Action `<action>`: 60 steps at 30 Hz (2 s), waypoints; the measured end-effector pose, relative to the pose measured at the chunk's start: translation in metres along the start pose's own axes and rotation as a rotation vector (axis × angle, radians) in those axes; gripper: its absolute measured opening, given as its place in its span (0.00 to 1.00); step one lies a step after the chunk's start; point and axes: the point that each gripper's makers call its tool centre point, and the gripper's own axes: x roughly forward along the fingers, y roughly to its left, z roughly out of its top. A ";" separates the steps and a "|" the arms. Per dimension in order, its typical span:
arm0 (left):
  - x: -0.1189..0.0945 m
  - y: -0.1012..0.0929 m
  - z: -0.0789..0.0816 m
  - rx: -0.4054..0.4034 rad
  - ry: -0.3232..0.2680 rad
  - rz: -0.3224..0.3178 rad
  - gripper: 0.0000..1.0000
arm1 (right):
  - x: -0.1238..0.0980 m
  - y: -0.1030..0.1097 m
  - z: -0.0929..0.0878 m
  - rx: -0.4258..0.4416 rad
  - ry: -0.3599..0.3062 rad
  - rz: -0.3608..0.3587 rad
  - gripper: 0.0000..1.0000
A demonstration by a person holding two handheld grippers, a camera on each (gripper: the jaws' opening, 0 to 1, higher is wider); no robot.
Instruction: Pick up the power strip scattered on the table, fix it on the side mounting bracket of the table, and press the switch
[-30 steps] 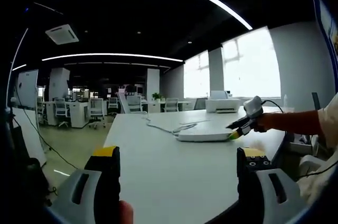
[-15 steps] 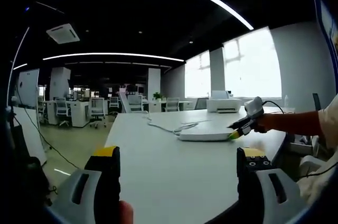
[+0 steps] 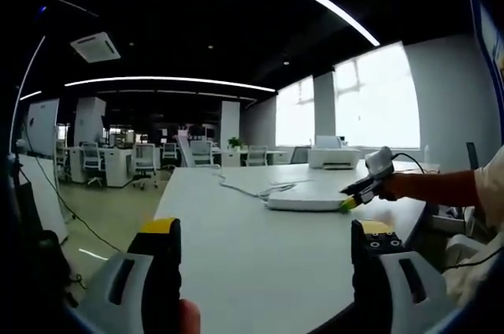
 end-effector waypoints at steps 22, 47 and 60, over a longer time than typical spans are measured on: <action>0.042 -0.019 0.010 -0.106 -0.017 -0.027 0.93 | -0.001 -0.004 0.004 0.012 0.016 -0.001 0.48; 0.092 -0.032 0.014 -0.339 0.017 -0.110 0.90 | -0.008 0.014 0.012 0.278 0.024 0.053 0.47; 0.116 -0.026 0.008 -0.532 0.060 -0.126 0.90 | -0.010 0.021 0.016 0.367 0.015 0.054 0.47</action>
